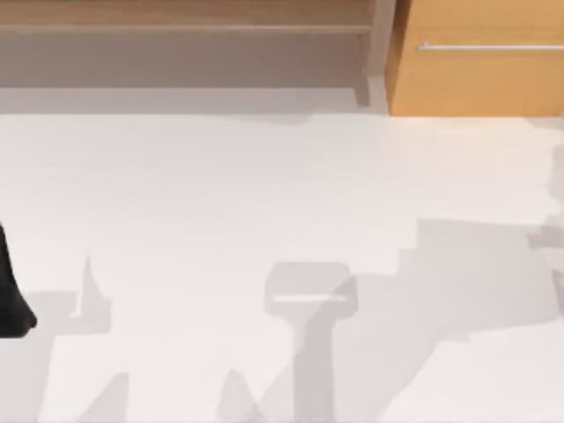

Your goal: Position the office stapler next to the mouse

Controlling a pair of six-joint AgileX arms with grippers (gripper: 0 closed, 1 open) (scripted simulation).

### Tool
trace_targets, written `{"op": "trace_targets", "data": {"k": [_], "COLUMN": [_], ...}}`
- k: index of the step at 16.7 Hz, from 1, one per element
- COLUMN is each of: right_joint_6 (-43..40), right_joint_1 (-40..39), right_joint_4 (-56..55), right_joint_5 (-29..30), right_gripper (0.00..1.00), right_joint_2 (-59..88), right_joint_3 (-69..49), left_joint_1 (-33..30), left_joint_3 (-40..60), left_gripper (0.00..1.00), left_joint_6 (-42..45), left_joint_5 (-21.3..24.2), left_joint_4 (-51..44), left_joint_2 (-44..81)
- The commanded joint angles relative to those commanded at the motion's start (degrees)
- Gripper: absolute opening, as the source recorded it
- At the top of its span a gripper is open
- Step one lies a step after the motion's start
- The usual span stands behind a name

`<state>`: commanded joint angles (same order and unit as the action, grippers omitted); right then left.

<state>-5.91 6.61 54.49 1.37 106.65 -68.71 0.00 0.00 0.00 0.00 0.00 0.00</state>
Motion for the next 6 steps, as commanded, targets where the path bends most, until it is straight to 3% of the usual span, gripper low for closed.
{"op": "trace_targets", "data": {"k": [6], "right_joint_6": [0.00], "right_joint_1": [0.00], "right_joint_4": [0.00], "right_joint_5": [0.00], "right_gripper": [1.00], "right_joint_2": [0.00], "right_joint_3": [0.00], "left_joint_1": [0.00], "left_joint_3": [0.00], "left_gripper": [1.00], "left_joint_6": [0.00], "left_joint_5": [0.00], "left_joint_4": [0.00], "left_joint_2": [0.00]}}
